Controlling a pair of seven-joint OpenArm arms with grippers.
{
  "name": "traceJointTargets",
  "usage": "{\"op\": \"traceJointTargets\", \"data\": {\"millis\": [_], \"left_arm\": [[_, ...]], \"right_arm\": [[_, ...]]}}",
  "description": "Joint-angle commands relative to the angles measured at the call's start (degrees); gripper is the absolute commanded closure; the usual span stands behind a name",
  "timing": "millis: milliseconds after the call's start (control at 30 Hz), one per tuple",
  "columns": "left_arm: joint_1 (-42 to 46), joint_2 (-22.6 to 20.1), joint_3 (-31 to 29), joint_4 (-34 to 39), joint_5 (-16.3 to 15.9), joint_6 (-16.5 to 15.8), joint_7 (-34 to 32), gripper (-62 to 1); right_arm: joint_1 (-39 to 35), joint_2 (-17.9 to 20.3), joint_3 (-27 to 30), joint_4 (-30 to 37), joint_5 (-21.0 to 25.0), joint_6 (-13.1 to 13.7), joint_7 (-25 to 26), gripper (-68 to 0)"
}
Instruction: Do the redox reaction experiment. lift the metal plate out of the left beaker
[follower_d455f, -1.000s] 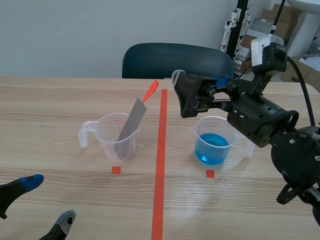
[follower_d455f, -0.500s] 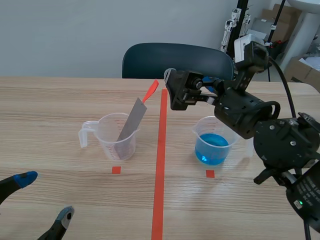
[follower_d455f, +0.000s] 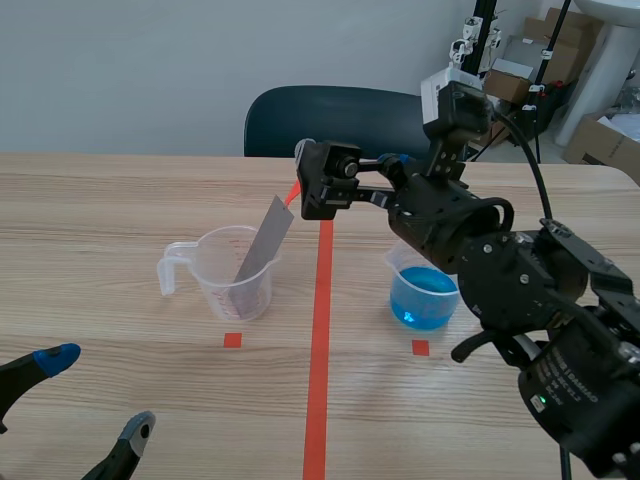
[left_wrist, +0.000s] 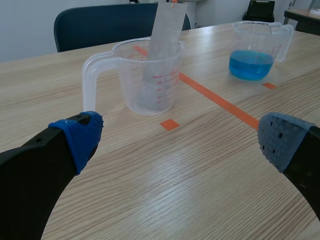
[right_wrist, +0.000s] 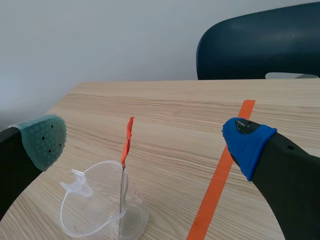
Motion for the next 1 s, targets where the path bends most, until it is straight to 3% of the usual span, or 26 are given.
{"op": "traceJointTargets", "data": {"millis": [0,533,767,967], "left_arm": [[0.2,0.2,-0.4,1.0,-0.2,-0.1,-0.6,-62.3],[-0.2,0.5,-0.4,1.0,-0.2,-0.1,-3.6,-62.3],[-0.5,0.5,-0.4,1.0,-3.3,-0.1,-3.6,-62.3],[-0.5,0.5,-0.4,1.0,-3.4,-0.1,-3.5,-62.3]], "right_arm": [[2.0,-0.4,-0.6,-1.4,0.4,0.2,1.1,-67.9],[5.7,-3.8,-3.0,-5.7,-3.8,-1.7,4.3,-67.9],[7.5,-5.6,-4.0,-9.8,-4.1,-1.9,5.0,-67.9],[7.4,-6.4,-4.0,-9.9,-4.3,-1.8,5.3,-67.9]]}}
